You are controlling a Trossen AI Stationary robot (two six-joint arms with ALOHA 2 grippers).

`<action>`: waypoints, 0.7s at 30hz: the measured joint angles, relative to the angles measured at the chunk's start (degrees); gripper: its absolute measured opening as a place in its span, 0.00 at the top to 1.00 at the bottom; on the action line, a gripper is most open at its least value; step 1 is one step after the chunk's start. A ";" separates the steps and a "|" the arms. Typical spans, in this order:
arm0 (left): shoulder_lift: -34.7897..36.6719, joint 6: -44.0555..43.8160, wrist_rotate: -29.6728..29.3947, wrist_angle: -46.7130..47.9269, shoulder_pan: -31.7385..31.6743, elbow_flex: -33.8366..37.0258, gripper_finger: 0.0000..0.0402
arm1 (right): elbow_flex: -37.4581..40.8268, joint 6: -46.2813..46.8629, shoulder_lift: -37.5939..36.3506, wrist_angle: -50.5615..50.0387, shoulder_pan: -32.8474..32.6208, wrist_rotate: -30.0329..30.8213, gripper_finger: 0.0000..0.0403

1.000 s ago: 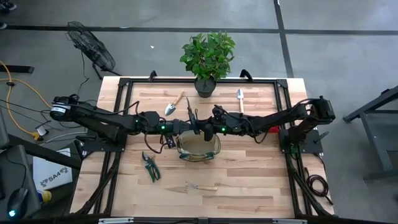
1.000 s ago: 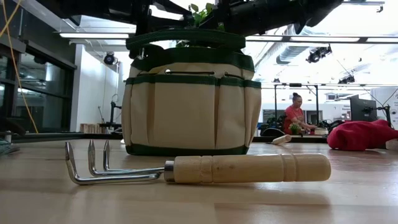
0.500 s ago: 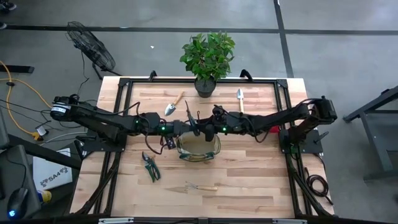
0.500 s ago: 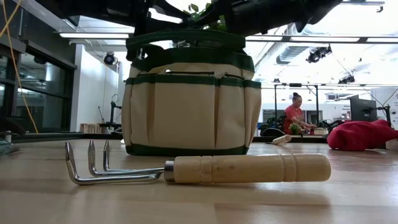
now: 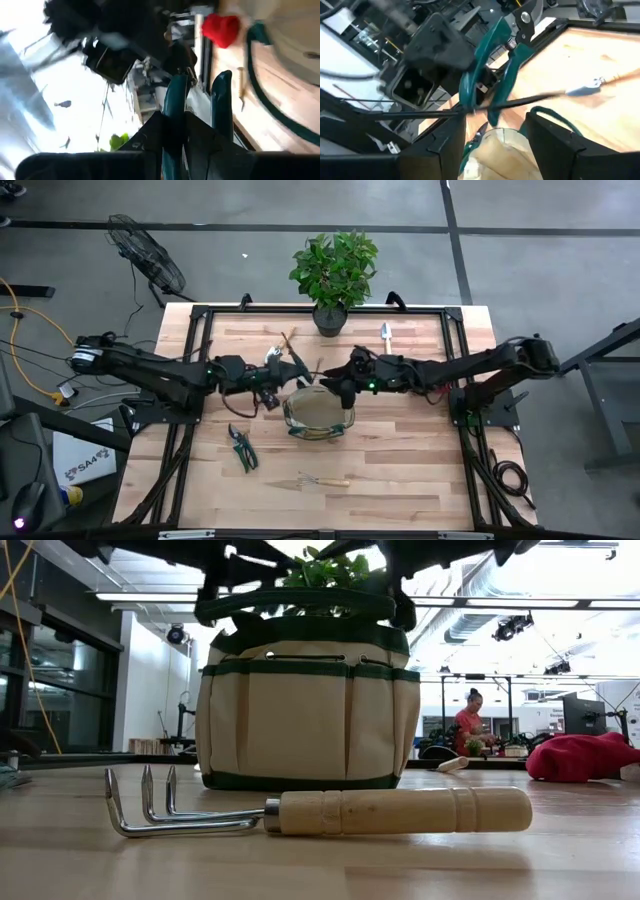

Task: Pick & Place Garden tools in Gardening bag
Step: Put the right green shear scissors into the gardening bag

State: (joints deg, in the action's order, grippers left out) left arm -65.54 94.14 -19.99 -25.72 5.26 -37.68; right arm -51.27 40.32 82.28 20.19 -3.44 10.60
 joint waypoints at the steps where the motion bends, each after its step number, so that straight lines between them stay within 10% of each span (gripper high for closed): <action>1: 1.21 -2.84 -0.61 1.15 0.02 -0.04 0.89 | 0.00 -0.46 -0.75 -1.04 0.00 -0.11 0.51; 14: 22.52 -50.92 0.34 15.65 3.87 -0.08 0.89 | 0.04 -1.60 -4.85 -6.79 0.02 -0.12 0.51; 21: 33.13 -77.50 11.63 25.50 3.76 -0.10 0.89 | 0.04 -2.52 -4.85 -6.71 0.04 -0.08 0.51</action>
State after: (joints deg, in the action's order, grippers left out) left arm -32.40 16.64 -8.35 -0.22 9.02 -37.78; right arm -51.22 37.80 77.43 13.47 -3.40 10.51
